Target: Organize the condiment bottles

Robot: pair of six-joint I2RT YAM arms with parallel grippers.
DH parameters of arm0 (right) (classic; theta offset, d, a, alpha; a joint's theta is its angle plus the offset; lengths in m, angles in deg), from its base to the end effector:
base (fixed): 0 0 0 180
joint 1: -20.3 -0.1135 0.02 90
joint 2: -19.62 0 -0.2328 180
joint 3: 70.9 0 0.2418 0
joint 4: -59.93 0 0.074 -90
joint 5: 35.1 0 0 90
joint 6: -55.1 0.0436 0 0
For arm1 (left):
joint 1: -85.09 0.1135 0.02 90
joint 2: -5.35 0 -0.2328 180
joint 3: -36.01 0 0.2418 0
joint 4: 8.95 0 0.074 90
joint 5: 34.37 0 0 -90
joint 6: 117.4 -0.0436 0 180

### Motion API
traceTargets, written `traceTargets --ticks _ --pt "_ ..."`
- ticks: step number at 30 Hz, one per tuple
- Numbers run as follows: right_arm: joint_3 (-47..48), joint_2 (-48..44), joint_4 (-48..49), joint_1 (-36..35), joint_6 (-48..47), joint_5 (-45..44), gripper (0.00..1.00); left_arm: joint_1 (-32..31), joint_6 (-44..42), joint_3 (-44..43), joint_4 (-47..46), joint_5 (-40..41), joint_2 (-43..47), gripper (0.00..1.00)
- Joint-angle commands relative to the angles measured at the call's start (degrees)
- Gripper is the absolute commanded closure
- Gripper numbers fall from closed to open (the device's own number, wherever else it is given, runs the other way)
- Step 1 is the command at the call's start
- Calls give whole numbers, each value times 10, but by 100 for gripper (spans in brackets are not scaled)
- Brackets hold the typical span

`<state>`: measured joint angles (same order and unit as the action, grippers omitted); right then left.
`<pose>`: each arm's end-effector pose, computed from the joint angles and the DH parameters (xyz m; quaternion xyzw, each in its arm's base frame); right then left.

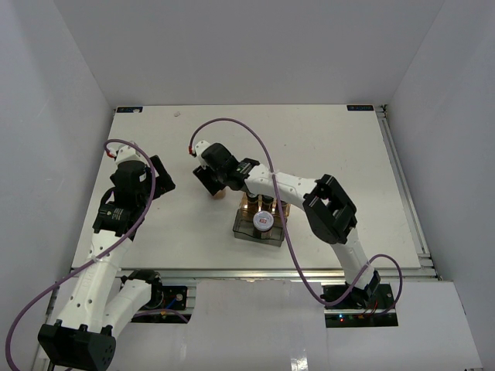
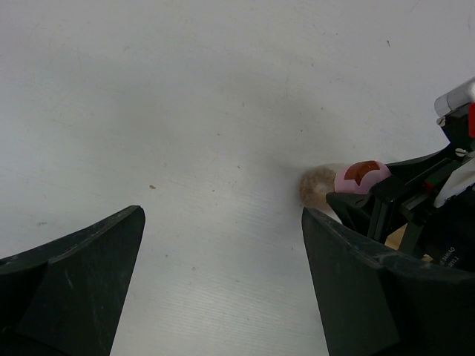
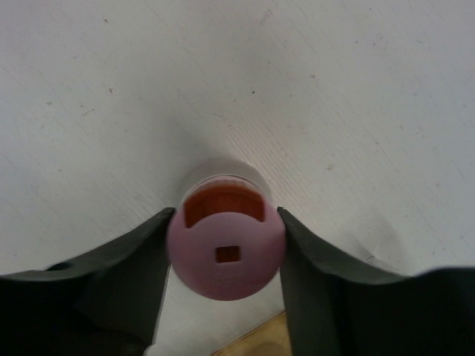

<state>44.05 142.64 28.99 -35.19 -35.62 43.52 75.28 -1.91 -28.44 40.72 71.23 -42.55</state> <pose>0.2773 0.3882 0.2013 -0.3855 0.8124 0.1175 0.4215 0.1920 -0.0213 0.2917 -0.1829 0.8542 -0.0293 0.4858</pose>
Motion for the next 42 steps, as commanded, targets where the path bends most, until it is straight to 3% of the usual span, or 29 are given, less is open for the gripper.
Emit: traceTargets --ticks 1,7,10,20,27,32,42 --pt "-3 -6 16 5 3 2 49 4 -4 3 -12 6 8 2" --pt "1 -33 -1 6 -3 -10 75 4 -3 3 -9 6 8 2" --pt "3 -66 -19 5 -11 -30 92 4 -4 5 -9 5 7 2" --pt "-72 -287 -37 21 -58 -122 92 4 0 5 -12 -6 3 2" --pt "-205 -401 -18 125 -20 -90 92 4 0 1 -13 -7 -1 2" --pt "-287 -432 18 178 -14 -48 92 4 0 -5 -11 -11 -6 2" --pt "-351 -406 73 187 -18 -24 92 4 2 -18 -9 -20 -15 2"
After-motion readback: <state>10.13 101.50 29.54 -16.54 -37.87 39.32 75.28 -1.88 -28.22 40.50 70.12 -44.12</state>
